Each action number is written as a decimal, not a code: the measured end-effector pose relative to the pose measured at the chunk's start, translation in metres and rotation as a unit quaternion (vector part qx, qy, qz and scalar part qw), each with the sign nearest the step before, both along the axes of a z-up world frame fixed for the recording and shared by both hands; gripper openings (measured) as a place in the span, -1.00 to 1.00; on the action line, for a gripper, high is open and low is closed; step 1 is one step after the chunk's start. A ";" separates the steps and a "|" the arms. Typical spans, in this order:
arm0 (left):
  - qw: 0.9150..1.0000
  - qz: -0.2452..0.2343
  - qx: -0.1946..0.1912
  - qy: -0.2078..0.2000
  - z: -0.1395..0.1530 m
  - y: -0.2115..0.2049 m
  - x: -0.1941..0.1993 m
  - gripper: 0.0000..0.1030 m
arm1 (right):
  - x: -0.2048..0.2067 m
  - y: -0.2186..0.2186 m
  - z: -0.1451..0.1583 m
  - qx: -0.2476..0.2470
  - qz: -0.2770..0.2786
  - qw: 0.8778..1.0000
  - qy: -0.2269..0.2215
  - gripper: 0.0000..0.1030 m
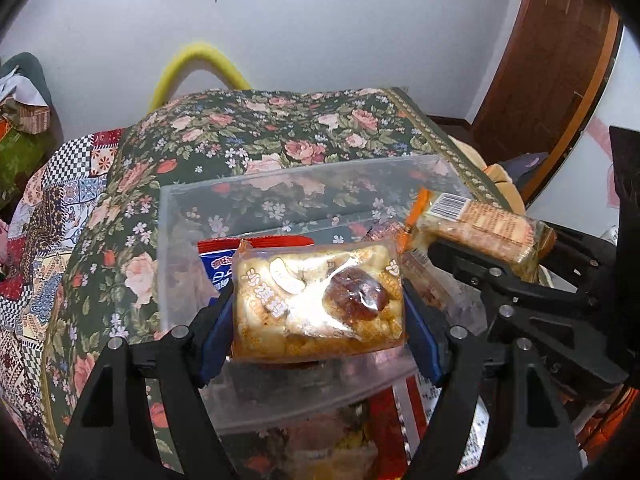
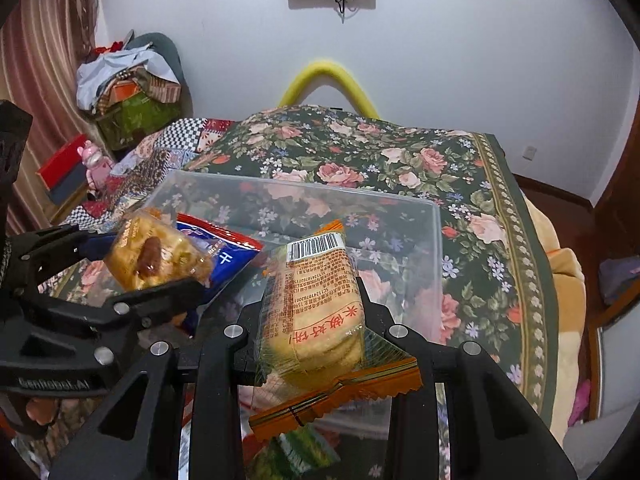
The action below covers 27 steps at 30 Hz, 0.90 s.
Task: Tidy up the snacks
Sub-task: 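Carry both held packets over the clear plastic box, then open the left tool releasing the pastry while the right tool releases the cracker packet into the box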
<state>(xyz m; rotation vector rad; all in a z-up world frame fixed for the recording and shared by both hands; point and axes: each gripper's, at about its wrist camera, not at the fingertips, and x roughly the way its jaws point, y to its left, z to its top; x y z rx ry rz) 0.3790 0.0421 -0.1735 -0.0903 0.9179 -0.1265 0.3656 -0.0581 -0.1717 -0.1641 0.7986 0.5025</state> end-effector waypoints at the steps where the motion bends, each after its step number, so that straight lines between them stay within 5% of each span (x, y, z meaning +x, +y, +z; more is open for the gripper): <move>1: 1.000 0.001 0.002 0.001 -0.002 0.000 0.002 0.46 | 0.002 0.002 -0.002 -0.004 0.000 1.000 0.000 -0.42; 12: 1.000 0.016 0.015 0.006 -0.015 0.002 0.011 0.49 | 0.009 0.003 -0.018 -0.029 0.005 0.999 0.026 -0.40; 20: 1.000 0.016 0.013 0.004 -0.006 0.003 0.000 0.59 | 0.006 -0.003 -0.013 -0.031 -0.007 0.999 0.023 0.10; 27: 1.000 0.025 -0.007 -0.013 0.022 0.011 -0.022 0.59 | -0.013 -0.010 0.014 -0.032 -0.014 0.999 -0.010 0.14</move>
